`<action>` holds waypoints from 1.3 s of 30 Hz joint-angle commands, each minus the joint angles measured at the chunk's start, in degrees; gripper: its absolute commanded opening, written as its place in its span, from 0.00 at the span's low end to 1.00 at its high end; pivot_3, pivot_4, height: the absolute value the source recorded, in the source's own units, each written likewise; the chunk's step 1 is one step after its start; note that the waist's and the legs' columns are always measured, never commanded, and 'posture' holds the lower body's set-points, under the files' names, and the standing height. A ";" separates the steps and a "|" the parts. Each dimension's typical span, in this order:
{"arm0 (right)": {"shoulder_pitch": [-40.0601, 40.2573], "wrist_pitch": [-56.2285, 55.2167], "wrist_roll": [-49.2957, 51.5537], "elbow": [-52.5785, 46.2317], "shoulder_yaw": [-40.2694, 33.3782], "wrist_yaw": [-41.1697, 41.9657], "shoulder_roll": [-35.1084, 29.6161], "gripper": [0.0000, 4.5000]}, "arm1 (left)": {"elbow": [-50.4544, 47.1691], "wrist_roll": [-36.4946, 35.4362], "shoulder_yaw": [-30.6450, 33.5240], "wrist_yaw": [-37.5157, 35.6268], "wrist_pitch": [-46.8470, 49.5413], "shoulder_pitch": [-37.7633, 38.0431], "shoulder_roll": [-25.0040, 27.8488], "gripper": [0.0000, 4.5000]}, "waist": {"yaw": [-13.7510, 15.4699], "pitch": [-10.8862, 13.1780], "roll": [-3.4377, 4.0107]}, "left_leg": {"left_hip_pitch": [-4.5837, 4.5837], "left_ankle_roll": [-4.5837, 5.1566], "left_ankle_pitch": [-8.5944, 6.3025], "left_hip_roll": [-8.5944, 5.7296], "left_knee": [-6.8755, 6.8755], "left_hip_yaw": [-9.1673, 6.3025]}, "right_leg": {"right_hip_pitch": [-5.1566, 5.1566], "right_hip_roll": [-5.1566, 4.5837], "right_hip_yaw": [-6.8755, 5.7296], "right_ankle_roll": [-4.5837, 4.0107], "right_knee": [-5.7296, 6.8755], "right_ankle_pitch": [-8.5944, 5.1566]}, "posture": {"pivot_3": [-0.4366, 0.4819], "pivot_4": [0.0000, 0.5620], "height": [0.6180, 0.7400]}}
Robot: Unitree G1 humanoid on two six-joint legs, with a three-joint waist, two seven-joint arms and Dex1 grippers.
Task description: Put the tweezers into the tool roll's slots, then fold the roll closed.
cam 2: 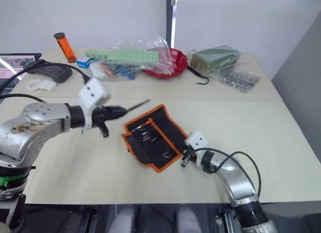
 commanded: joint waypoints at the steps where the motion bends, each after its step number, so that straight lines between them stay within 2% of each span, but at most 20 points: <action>1: 1.71 2.22 -1.18 0.50 0.95 -0.72 0.07 0.00 | -0.60 -1.78 -1.11 -1.27 5.01 -3.23 -0.95 0.00 | 0.03 0.02 -0.01 | -0.02 0.00 0.00 0.01 0.02 0.00 | 0.00 0.01 0.00 0.09 0.00 -0.05 | 0.48 0.27 1.00; 4: 2.36 2.46 -1.22 -0.30 0.88 -1.35 -0.12 0.00 | -1.50 -2.46 -4.31 -1.88 11.40 -5.15 -0.60 0.00 | 0.04 0.02 0.00 | -0.04 0.00 0.00 0.00 0.04 -0.01 | -0.01 0.01 0.00 0.13 0.00 -0.07 | 0.48 0.27 1.00; 11: 3.68 2.67 -1.29 -1.68 0.25 -2.76 -0.33 0.00 | -0.71 -0.46 -9.71 -1.80 13.19 -4.87 -1.75 0.00 | 0.08 0.05 0.04 | -0.07 0.00 0.00 0.00 0.03 -0.02 | -0.04 0.01 0.00 0.12 0.00 -0.07 | 0.48 0.27 1.00; 16: 4.44 2.81 -1.40 -2.60 0.53 -3.08 -0.09 0.00 | 0.07 1.01 -10.41 0.43 12.71 -4.02 -5.21 0.00 | 0.23 0.05 0.04 | -0.10 0.00 0.00 -0.01 0.10 -0.02 | -0.03 0.00 0.00 0.12 0.00 -0.06 | 0.48 0.27 1.00; 39: 4.98 3.81 -1.14 -3.59 0.47 -2.76 -0.66 0.00 | 2.90 5.25 -11.96 6.84 13.09 -3.57 -13.44 0.00 | 0.24 0.05 0.04 | -0.09 0.01 0.00 -0.02 0.11 -0.04 | -0.02 0.00 0.01 0.06 0.02 -0.03 | 0.48 0.27 1.00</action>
